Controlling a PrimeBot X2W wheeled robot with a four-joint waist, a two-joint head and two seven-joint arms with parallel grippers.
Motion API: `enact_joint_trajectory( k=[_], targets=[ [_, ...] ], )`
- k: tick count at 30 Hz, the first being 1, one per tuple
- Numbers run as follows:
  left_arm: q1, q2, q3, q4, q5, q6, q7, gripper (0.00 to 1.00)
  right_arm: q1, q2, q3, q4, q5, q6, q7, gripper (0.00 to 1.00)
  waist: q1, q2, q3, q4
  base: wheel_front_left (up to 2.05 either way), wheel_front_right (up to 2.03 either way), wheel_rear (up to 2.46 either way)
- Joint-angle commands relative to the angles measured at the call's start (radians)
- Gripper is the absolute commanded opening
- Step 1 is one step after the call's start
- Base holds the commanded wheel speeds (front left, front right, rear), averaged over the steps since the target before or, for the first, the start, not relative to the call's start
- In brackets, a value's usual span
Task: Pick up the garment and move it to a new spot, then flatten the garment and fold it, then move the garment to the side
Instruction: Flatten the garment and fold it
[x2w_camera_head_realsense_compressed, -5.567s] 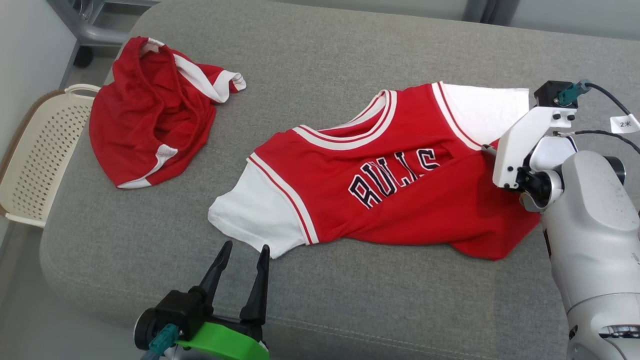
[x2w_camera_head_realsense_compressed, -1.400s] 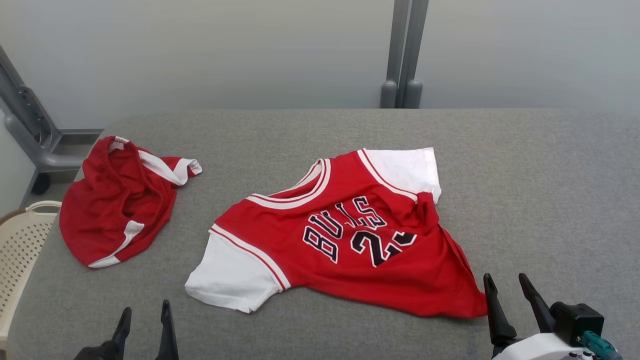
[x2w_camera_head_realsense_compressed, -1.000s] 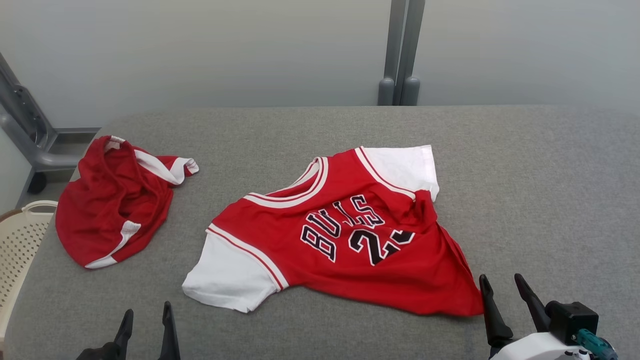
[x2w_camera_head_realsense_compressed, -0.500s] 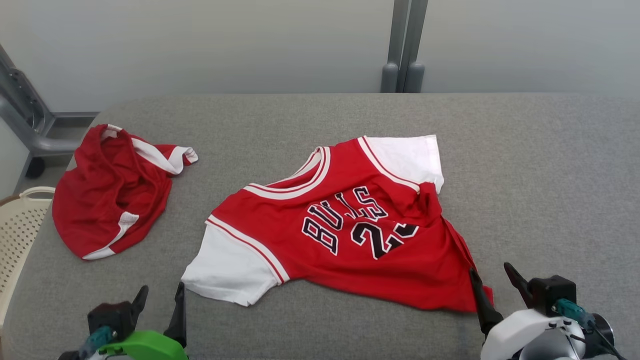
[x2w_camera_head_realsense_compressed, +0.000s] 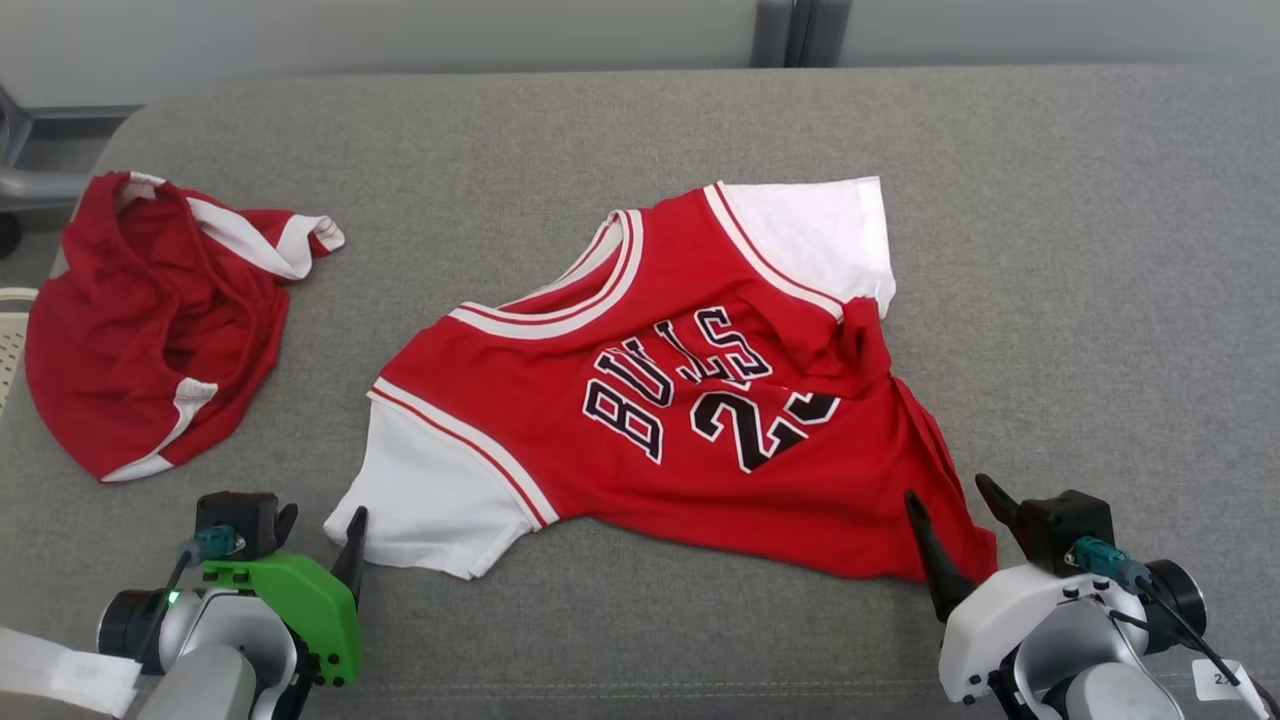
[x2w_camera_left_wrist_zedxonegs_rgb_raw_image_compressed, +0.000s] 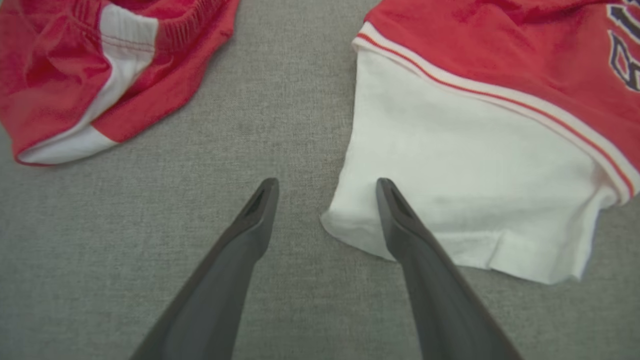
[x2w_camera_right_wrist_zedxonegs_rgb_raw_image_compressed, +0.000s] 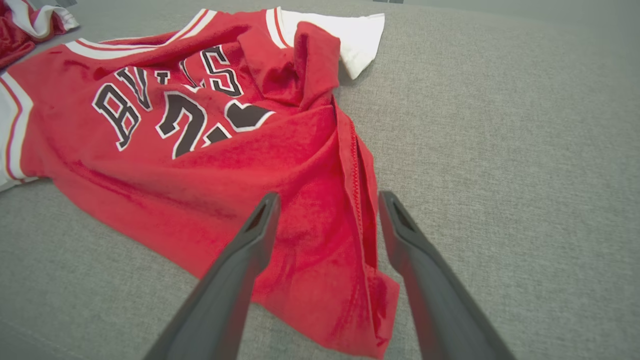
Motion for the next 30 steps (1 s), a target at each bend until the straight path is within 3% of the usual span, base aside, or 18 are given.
enact_joint_trajectory(
  k=[1,9,20,26,27,28,30],
  targets=[
    [-0.024,-0.003,-0.004,0.017,0.009,-0.007,-0.001,1.00,-0.010,-0.007,-0.002,-0.004,0.002,0.000,-0.002,1.00,0.0000,0.0000,0.038,-0.012,0.00,0.00,0.00],
    [-0.041,-0.024,-0.016,0.117,-0.009,-0.011,0.000,1.00,-0.003,-0.010,-0.014,-0.001,0.014,0.000,-0.009,1.00,0.0000,0.0000,0.049,-0.014,0.00,0.00,0.00],
    [-0.013,-0.024,-0.039,0.084,-0.002,-0.017,-0.022,0.99,0.015,-0.006,-0.040,-0.009,0.015,0.000,-0.008,1.00,0.0000,0.0000,0.036,0.004,0.00,0.00,0.00],
    [0.001,-0.023,-0.055,0.041,-0.007,-0.014,0.003,0.81,0.025,-0.004,-0.050,-0.014,0.013,0.000,-0.005,1.00,0.0000,0.0000,0.038,0.005,0.00,0.00,0.00],
    [0.002,-0.021,-0.054,0.035,-0.007,-0.009,0.007,0.61,0.027,-0.003,-0.052,-0.014,0.013,0.000,-0.006,1.00,0.0000,0.0000,0.038,0.004,0.00,0.00,0.00],
    [0.002,-0.021,-0.054,0.035,-0.007,-0.009,0.007,0.61,0.027,-0.003,-0.052,-0.014,0.013,0.000,-0.006,1.00,0.0000,0.0000,0.038,0.004,0.00,0.00,0.00],
    [0.005,-0.014,-0.053,0.023,-0.011,-0.002,0.013,0.37,0.028,-0.002,-0.056,-0.013,0.013,0.000,-0.008,1.00,0.0000,0.0000,0.040,0.002,0.00,0.00,0.00]
  ],
)
